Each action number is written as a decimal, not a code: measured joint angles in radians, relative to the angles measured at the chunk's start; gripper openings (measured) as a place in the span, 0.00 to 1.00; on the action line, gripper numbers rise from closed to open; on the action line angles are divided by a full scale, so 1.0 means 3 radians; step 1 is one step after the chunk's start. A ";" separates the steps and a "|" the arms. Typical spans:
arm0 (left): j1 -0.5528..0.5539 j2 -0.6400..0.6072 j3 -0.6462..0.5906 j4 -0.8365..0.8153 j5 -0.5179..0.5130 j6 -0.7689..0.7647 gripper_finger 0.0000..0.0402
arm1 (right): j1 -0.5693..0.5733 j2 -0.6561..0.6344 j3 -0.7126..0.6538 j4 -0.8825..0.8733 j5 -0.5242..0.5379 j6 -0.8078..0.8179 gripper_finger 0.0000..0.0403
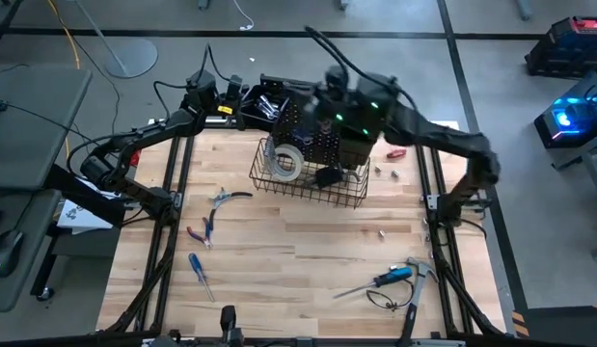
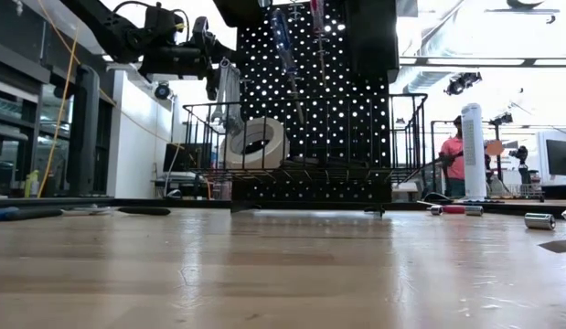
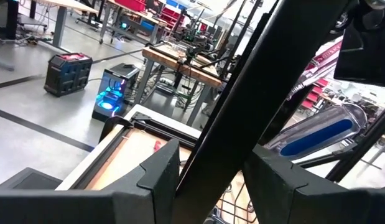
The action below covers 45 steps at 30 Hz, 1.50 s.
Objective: Hang tools onto peg board
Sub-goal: Put the socket in the left black bin on the pegboard
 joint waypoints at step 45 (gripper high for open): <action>0.0020 0.0000 0.0000 -0.0062 -0.0009 0.0093 0.39 | 0.2129 0.0273 -0.1695 -0.3174 -0.1562 0.3416 0.55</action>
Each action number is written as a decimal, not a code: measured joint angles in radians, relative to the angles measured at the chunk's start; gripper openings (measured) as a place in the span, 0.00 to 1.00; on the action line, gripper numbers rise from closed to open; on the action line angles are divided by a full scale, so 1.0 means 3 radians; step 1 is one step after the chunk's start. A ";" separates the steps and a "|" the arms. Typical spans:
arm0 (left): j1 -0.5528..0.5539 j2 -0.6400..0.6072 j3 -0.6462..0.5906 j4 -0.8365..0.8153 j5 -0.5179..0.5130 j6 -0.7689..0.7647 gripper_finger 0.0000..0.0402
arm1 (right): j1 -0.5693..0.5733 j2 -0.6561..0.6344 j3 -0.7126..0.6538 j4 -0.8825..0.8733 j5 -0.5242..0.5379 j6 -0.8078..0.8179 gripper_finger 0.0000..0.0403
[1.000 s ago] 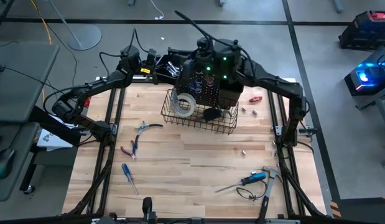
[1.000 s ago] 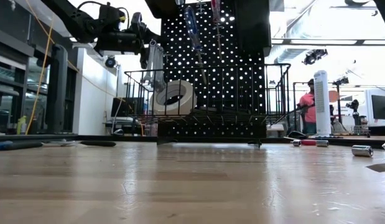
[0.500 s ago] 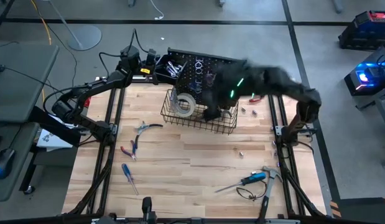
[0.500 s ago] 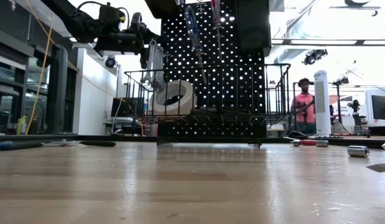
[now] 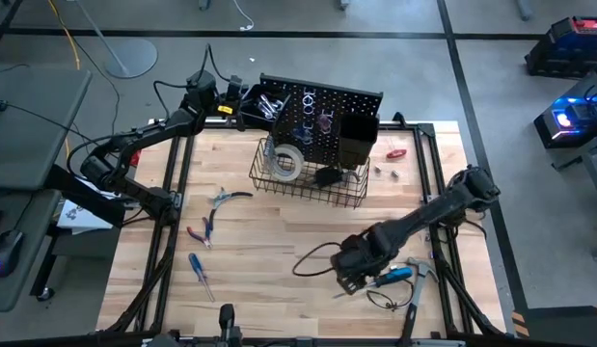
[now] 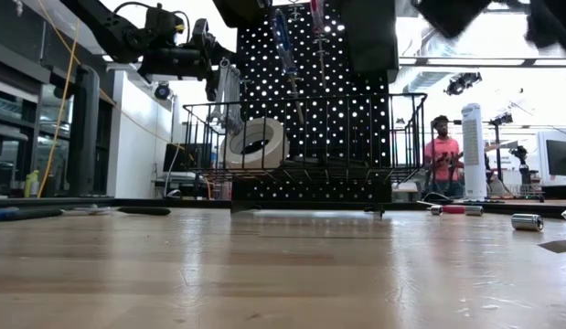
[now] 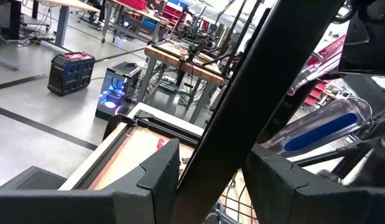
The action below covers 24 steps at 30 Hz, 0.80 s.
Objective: Hang tools onto peg board
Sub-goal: Put the socket in the left black bin on the pegboard
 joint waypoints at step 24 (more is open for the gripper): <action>0.0004 0.0000 0.0000 -0.0002 -0.0006 -0.0043 0.39 | -0.0895 -0.0471 -0.2050 0.1315 0.0304 -0.0250 0.55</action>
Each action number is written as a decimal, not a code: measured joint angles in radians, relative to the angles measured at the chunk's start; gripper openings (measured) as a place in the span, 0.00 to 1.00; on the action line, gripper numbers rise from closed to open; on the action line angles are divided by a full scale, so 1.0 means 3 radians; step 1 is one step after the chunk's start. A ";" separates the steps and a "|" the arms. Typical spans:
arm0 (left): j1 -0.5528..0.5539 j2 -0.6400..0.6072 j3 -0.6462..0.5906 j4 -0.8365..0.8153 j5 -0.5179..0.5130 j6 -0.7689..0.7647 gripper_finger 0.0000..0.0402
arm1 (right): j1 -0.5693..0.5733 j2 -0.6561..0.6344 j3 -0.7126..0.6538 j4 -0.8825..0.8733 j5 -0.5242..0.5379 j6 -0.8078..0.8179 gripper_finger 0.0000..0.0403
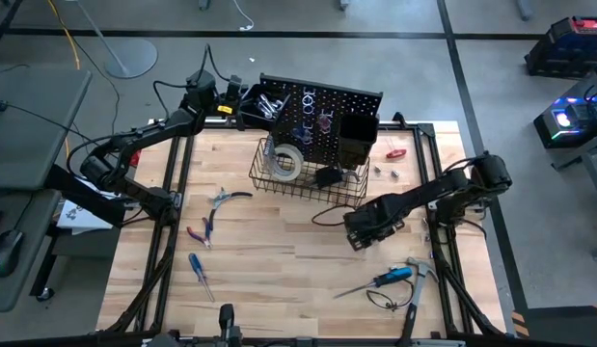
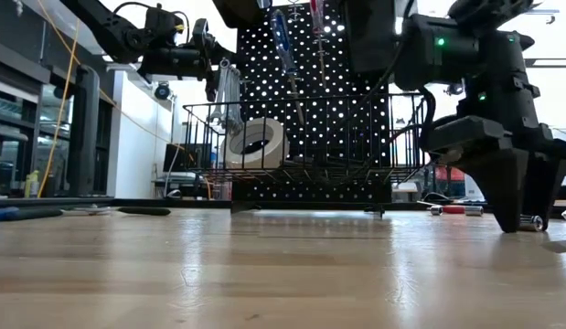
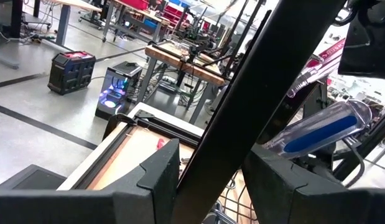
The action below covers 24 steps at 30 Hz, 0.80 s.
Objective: Hang tools onto peg board
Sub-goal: Put the socket in the left black bin on the pegboard
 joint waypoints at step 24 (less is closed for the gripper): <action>-0.0001 0.0000 0.0000 -0.0013 -0.0055 0.0068 0.39 | 0.0370 -0.0333 0.1443 -0.0747 -0.0076 -0.1160 0.08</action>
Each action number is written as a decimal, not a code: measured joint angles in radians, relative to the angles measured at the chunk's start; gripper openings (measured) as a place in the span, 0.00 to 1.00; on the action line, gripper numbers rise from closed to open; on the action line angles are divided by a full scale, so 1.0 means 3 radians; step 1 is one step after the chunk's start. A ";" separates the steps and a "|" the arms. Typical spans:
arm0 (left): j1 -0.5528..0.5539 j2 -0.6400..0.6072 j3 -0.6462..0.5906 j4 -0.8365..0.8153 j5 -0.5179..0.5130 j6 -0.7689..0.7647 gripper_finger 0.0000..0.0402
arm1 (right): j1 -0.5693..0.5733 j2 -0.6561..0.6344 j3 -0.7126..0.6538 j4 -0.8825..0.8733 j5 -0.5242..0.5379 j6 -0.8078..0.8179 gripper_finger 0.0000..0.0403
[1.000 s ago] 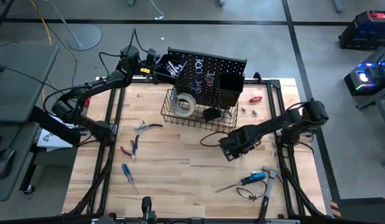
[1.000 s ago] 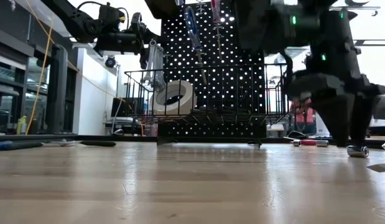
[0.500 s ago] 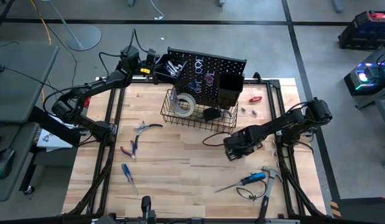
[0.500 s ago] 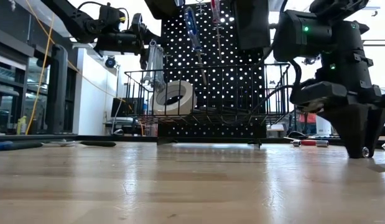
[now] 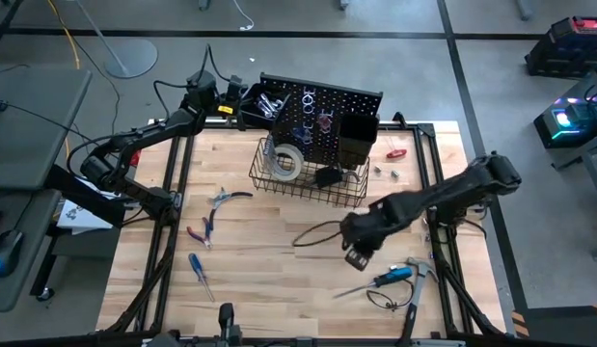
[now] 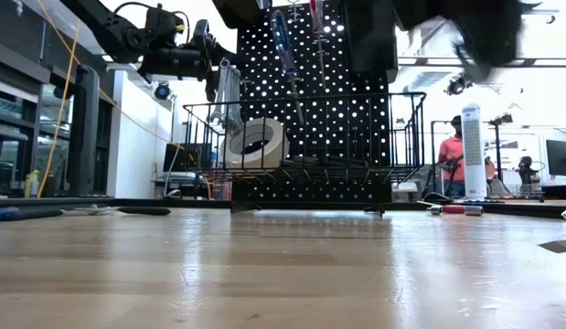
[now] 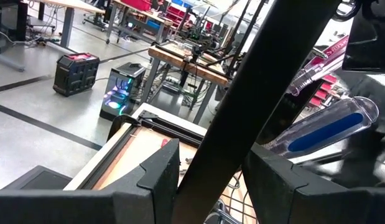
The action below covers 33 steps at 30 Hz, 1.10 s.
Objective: Hang tools onto peg board
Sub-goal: Put the socket in the left black bin on the pegboard
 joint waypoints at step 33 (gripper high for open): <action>0.0000 0.0000 0.0000 0.0000 -0.0001 0.0029 0.39 | -0.1776 0.1262 0.3753 0.1214 0.1034 -0.2284 0.51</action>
